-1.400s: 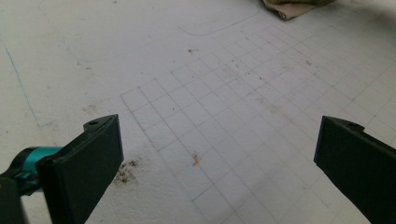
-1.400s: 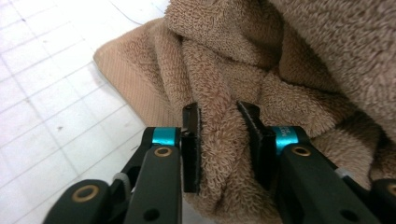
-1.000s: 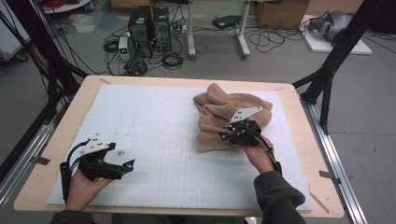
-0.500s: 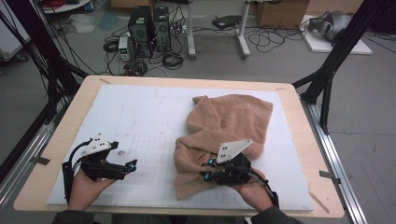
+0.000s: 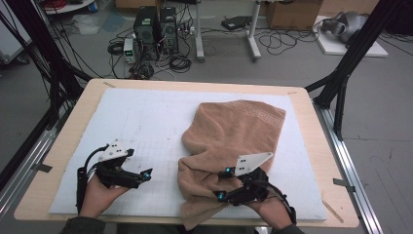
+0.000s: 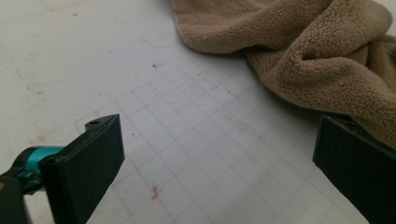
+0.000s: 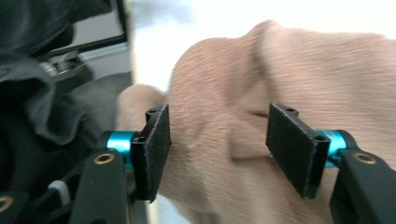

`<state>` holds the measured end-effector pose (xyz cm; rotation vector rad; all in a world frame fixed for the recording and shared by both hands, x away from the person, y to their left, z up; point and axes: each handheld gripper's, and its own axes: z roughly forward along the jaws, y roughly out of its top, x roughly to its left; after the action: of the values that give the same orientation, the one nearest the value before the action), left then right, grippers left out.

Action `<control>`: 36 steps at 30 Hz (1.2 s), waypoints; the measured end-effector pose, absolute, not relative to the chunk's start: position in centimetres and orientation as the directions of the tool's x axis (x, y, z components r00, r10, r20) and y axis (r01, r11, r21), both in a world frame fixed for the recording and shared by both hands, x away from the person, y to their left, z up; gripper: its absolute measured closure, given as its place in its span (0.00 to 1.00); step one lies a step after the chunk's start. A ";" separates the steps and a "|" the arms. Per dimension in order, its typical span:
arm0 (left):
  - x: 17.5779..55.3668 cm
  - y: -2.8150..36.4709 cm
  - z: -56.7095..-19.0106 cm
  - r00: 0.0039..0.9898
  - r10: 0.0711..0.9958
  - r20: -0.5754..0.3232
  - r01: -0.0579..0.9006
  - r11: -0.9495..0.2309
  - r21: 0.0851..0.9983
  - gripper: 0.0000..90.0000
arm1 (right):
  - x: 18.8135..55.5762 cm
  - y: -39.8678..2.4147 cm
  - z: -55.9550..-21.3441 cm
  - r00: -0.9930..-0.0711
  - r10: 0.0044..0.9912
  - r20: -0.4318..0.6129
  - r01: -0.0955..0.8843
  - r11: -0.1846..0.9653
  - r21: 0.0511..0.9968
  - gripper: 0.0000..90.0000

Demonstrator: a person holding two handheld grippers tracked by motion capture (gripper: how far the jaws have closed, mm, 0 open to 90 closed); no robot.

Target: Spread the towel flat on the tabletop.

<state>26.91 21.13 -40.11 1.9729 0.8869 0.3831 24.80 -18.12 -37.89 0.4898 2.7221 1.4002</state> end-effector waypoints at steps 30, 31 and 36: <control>28.0 18.0 -39.8 0.759 0.645 -0.088 0.407 -0.365 0.837 0.10 | 27.3 -17.9 -40.2 -0.972 0.221 0.079 0.206 0.640 0.741 0.93; 28.0 18.0 -39.8 0.759 0.645 -0.088 0.407 -0.365 0.837 0.10 | 26.7 -18.1 -40.1 -0.973 0.214 0.084 0.205 0.645 0.736 0.93; 28.7 17.0 -40.0 0.778 0.621 -0.094 0.401 -0.376 0.836 0.13 | 26.0 -19.4 -40.0 -0.973 0.210 0.101 0.214 0.633 0.744 0.90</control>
<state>28.69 17.02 -39.95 2.0169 0.7647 0.2921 26.03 -19.39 -40.02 0.3688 2.8428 1.2967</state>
